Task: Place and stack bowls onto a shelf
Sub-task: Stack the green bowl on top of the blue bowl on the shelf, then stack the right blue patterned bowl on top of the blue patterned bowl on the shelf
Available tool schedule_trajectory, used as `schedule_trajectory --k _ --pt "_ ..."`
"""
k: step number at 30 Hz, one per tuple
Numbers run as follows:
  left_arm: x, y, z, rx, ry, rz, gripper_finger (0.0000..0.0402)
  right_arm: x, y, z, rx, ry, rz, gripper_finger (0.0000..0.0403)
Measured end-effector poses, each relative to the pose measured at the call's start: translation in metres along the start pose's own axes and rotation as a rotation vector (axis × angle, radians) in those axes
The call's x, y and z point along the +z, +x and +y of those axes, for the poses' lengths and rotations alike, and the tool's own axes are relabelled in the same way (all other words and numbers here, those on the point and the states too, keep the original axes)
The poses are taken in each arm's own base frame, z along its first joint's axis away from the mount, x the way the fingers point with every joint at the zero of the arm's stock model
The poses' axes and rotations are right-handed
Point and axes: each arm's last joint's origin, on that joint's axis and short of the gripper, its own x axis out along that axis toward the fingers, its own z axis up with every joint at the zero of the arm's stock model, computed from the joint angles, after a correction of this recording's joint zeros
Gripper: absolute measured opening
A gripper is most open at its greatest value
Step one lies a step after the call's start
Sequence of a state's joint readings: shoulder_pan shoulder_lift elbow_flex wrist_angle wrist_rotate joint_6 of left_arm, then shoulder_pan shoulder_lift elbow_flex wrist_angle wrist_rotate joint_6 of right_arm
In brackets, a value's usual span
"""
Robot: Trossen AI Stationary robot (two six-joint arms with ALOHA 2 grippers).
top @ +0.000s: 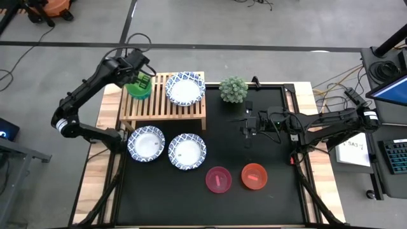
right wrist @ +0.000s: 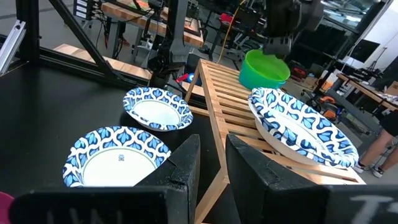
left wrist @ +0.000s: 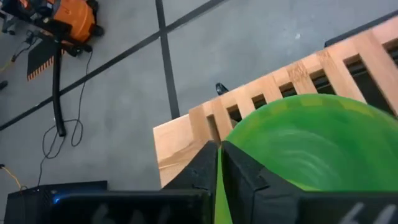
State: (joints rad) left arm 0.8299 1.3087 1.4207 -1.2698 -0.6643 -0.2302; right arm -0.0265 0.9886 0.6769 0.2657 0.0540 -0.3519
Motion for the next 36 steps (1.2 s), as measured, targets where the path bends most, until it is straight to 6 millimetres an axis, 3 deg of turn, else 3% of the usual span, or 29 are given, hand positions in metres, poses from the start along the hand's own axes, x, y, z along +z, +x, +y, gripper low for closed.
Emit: schedule_trajectory --k 5,10,13,17,26,36 --pt "-0.006 0.011 -0.008 0.004 0.018 0.022 0.0003 0.000 0.000 0.000 0.000 0.000 0.000 0.0068" --pt "-0.006 0.010 -0.007 0.003 0.020 0.019 0.0001 0.000 0.000 0.000 0.000 -0.005 0.000 0.0068" --pt "-0.006 -0.001 -0.004 -0.036 0.011 -0.013 0.0001 0.000 0.000 0.000 0.000 -0.004 0.000 0.0068" --pt "-0.013 -0.022 -0.008 -0.214 0.028 -0.058 0.0000 0.000 0.000 0.000 0.000 -0.003 0.000 0.0068" --pt "-0.067 -0.079 -0.043 -0.667 0.119 -0.191 0.0000 0.000 0.000 0.000 -0.001 0.020 -0.001 0.0068" --pt "-0.138 -0.124 -0.108 -1.075 0.375 -0.400 0.0000 0.002 -0.002 -0.001 -0.002 0.110 -0.008 0.0068"
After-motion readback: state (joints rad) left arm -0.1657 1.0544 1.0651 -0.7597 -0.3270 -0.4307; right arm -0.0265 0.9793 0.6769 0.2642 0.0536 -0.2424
